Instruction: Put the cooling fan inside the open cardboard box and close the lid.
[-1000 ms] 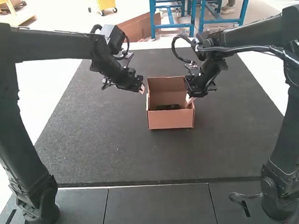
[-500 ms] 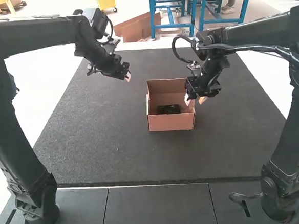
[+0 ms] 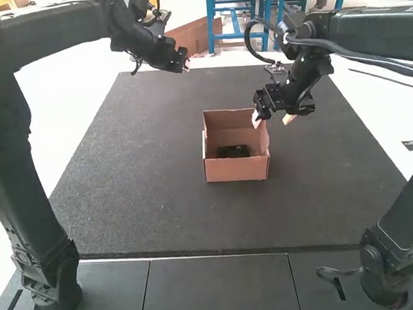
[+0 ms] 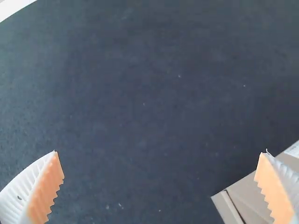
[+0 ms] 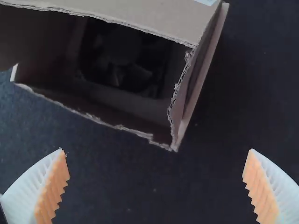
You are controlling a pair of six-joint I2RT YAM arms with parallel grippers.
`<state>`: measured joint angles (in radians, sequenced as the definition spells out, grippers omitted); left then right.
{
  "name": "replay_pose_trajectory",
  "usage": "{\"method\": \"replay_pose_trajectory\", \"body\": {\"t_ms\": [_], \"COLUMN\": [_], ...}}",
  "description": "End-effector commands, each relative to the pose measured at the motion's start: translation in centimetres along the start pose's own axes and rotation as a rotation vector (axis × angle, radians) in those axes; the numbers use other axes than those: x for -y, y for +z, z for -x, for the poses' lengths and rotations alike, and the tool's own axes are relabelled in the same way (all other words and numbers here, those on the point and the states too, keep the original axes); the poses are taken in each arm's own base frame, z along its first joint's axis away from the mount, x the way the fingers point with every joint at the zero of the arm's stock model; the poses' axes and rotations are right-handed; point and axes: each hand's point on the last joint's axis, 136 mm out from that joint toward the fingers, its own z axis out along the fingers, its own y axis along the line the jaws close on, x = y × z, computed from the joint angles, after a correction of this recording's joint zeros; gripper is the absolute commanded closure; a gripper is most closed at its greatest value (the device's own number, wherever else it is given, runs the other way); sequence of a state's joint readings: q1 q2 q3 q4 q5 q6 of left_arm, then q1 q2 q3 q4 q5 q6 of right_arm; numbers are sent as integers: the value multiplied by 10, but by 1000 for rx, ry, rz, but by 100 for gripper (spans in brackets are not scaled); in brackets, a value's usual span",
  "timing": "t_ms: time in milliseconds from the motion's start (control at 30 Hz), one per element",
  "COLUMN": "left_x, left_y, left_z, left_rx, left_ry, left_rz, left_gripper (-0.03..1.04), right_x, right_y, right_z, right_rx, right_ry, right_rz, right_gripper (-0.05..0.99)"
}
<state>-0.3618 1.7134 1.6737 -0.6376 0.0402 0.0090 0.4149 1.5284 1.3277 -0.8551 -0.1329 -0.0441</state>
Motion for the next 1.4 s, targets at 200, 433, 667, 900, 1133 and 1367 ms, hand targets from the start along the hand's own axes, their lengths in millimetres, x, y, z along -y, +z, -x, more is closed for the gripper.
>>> {"method": "replay_pose_trajectory", "body": {"t_ms": [200, 433, 667, 900, 1133, 1367], "left_x": [71, 87, 83, 91, 124, 124], "left_y": [22, 38, 54, 59, 59, 68], "left_z": [3, -37, -87, -116, -147, -174], "left_rx": [-6, -116, -213, -277, -338, -359], "left_ry": [38, 59, 66, 95, 160, 187], "left_rz": [-102, -118, -88, -92, -128, -97], "left_gripper": [4, 4, 4, 4, 4, 4], "right_x": [7, 42, 54, 59, 49, 37], "right_y": [-61, -99, -119, -129, -138, -135], "right_z": [34, 61, 64, 58, 49, 27], "right_rx": [233, 424, 477, 498, 493, 449], "right_ry": [20, 123, 165, 224, 215, 214], "right_rz": [-8, -58, -56, -15, 16, 57], "right_gripper": [7, 7, 7, 7, 7, 7]}}
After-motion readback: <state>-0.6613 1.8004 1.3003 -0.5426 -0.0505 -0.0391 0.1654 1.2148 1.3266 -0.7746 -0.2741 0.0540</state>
